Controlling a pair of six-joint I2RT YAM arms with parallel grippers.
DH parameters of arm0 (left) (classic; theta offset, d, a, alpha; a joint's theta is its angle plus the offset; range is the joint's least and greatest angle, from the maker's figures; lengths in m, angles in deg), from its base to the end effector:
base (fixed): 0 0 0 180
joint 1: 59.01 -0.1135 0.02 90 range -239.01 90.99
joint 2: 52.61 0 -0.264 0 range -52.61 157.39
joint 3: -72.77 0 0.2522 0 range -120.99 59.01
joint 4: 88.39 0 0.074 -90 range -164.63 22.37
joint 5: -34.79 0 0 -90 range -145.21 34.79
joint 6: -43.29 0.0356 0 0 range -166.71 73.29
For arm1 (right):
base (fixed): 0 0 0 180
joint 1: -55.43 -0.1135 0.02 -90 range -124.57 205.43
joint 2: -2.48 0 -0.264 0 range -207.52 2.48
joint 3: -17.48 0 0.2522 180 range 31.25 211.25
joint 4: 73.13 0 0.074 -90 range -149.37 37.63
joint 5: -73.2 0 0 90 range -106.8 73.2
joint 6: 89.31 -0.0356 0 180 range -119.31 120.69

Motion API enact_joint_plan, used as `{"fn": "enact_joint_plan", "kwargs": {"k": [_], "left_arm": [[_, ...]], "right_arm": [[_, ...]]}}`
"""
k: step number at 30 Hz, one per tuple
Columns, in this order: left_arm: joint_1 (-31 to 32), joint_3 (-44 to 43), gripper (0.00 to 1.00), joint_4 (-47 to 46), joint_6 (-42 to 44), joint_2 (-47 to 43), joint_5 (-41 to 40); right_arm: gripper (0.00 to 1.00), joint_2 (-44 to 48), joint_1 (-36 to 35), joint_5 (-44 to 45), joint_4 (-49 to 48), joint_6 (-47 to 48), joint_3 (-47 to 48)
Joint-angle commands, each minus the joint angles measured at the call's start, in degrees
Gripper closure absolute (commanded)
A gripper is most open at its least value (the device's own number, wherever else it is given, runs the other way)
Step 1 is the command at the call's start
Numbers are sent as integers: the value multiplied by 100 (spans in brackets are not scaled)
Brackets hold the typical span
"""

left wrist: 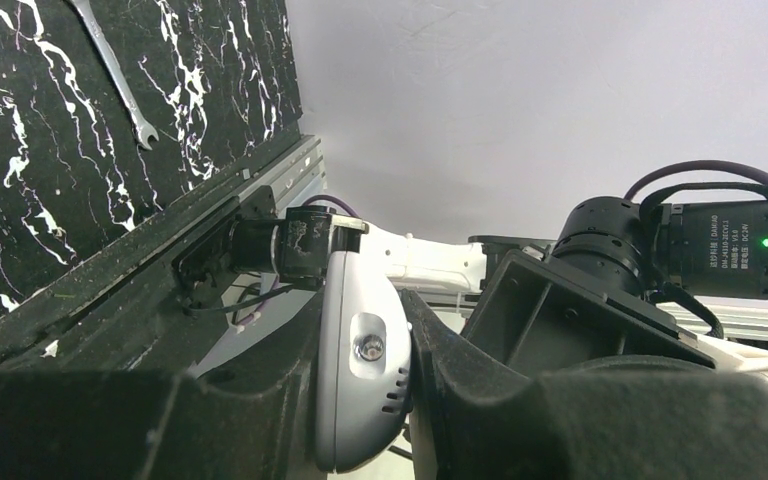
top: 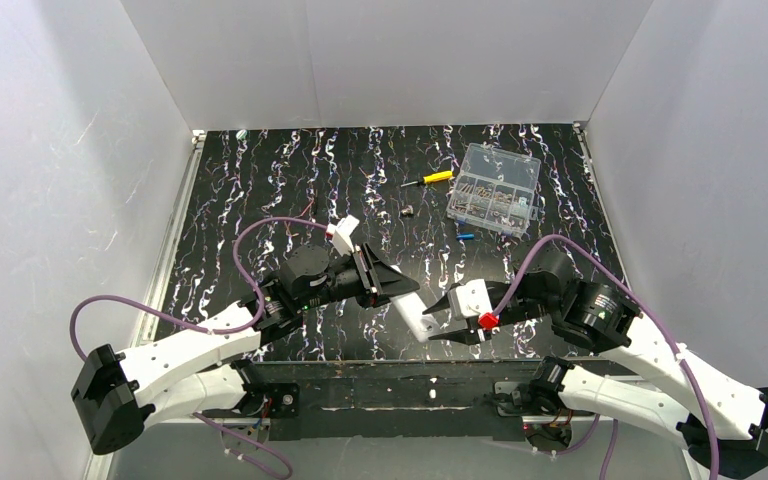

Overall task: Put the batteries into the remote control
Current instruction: Remove the battery cover from the remote control.

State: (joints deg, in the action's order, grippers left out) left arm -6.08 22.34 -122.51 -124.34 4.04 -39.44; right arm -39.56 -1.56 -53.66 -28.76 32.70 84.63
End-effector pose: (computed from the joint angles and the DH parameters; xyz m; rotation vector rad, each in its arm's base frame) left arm 0.1257 -0.1824 0.3574 0.0148 1.3981 -2.1348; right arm 0.0633 0.1366 0.3635 -1.6410 1.0330 0.9037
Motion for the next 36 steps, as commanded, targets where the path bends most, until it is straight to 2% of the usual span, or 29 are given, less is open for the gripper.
{"fn": "enact_joint_plan", "kwargs": {"k": [1,36], "left_arm": [[-37,-233,100,-385,-33,-85,205],[-40,-327,100,-389,-71,2,482]], "right_arm": [[50,59,3,22,121,246,-25],[60,140,10,385,-99,433,-126]]}}
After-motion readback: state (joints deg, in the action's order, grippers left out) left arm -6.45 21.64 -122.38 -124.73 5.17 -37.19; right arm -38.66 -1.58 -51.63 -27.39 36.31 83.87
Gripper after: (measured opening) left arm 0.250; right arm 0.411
